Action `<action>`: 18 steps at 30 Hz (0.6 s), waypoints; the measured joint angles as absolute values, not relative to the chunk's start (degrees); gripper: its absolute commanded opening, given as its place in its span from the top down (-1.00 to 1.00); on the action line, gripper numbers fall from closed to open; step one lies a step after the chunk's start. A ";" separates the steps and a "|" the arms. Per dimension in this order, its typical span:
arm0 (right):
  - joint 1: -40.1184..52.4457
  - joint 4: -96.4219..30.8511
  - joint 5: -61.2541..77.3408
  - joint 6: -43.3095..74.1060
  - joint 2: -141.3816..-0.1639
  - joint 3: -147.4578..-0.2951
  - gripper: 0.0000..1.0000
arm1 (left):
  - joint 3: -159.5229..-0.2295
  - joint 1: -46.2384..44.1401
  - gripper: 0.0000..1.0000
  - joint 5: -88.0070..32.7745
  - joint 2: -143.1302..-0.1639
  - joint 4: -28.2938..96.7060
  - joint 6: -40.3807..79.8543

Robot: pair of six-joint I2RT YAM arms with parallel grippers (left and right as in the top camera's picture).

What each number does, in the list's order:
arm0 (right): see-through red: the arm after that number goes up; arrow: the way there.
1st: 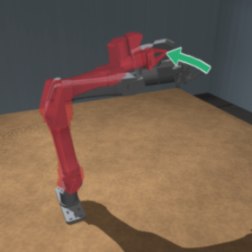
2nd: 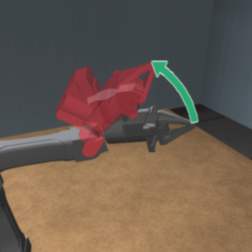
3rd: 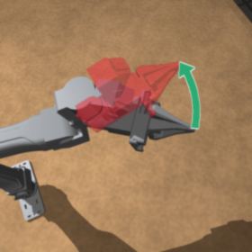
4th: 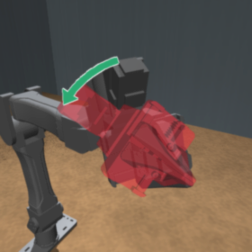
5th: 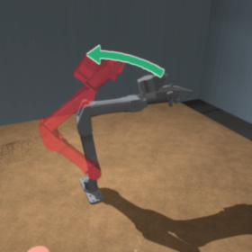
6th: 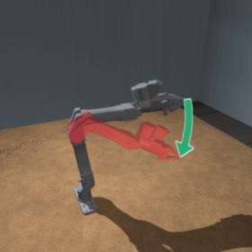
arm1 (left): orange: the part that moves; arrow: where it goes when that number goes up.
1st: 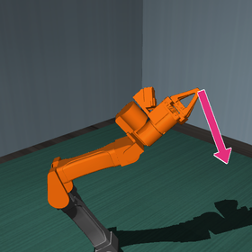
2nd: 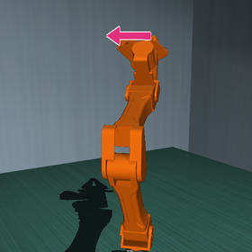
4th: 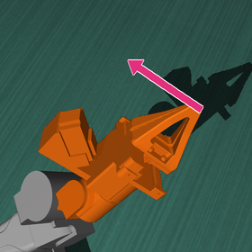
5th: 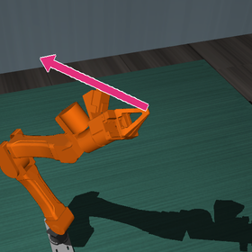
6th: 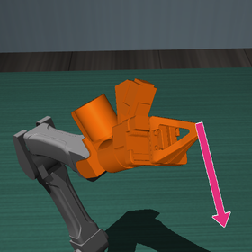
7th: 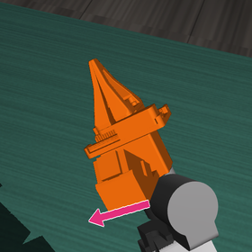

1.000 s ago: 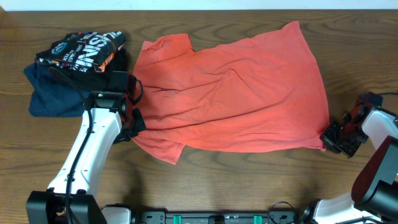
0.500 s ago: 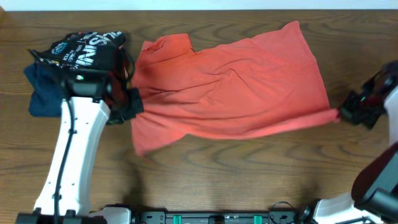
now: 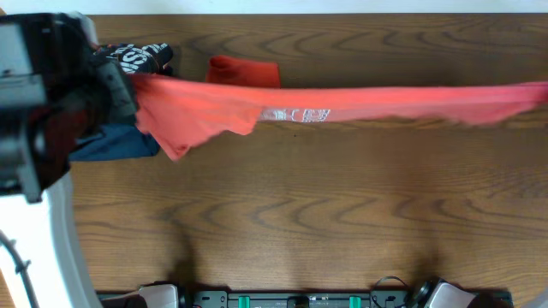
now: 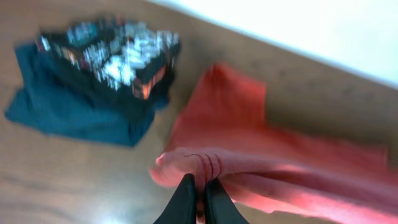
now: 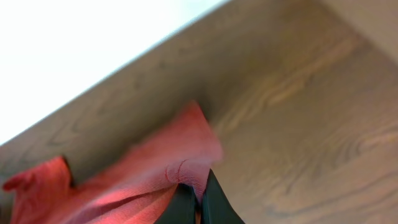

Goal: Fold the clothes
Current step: 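Lift the shirt with both grippers and shake it out in the air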

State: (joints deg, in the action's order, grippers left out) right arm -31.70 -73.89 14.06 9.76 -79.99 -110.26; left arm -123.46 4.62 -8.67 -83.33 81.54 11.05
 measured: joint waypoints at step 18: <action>-31.59 -68.29 14.50 7.99 -84.25 -118.17 0.98 | -128.73 4.82 0.88 -15.05 -85.97 70.81 10.90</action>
